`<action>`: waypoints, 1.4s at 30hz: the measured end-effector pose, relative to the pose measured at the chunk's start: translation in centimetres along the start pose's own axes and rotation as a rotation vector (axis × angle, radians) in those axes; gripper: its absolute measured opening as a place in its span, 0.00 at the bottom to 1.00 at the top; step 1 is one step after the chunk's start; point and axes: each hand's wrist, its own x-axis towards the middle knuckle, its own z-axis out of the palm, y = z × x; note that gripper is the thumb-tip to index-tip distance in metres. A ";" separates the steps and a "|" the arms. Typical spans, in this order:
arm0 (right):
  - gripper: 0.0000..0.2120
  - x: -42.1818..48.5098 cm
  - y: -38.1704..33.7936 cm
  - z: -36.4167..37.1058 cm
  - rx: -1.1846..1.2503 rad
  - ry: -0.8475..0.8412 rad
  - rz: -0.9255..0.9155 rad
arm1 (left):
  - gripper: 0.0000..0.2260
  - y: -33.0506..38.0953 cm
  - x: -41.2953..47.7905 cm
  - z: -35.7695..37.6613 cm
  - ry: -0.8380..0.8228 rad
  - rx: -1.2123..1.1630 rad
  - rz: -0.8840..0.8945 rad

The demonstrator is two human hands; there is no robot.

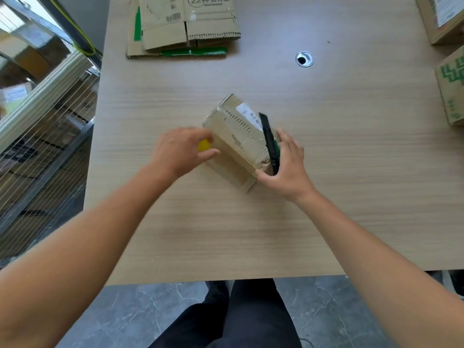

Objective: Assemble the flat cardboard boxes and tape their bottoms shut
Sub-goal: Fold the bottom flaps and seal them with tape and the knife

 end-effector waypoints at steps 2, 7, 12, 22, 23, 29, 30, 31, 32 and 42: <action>0.33 -0.1 0.5 -1.3 0.004 -0.169 -0.059 | 0.14 -2.2 -0.5 -2.2 0.037 0.022 -0.076; 0.15 -0.4 0.3 -2.6 0.066 -0.416 -0.143 | 0.16 -4.6 -0.3 -4.3 -0.022 0.049 -0.122; 0.14 -1.8 -0.4 -2.2 0.142 -0.326 -0.106 | 0.17 -3.8 1.1 -2.8 -0.182 -0.034 -0.080; 0.09 -8.8 -3.9 2.0 0.491 0.197 0.397 | 0.18 -2.8 0.3 -1.4 -0.302 -0.116 -0.138; 0.12 -9.3 -4.7 2.8 0.528 0.151 0.393 | 0.18 -2.4 -0.4 -1.1 -0.295 -0.136 -0.166; 0.11 -9.2 -6.9 5.6 0.668 0.134 0.377 | 0.18 0.1 -6.0 0.8 -0.226 -0.211 -0.274; 0.10 -9.0 -6.8 5.6 0.673 0.137 0.377 | 0.18 0.6 -7.0 1.1 -0.230 -0.235 -0.274; 0.11 -8.7 -6.8 5.5 0.652 0.137 0.376 | 0.17 0.9 -7.8 1.3 -0.231 -0.267 -0.279; 0.15 -8.2 -6.7 5.2 0.613 0.133 0.367 | 0.16 1.1 -8.4 1.5 -0.226 -0.303 -0.286; 0.05 -8.3 -9.2 -0.2 0.253 0.123 0.214 | 0.05 2.3 -11.5 -1.5 -0.187 -0.558 -0.264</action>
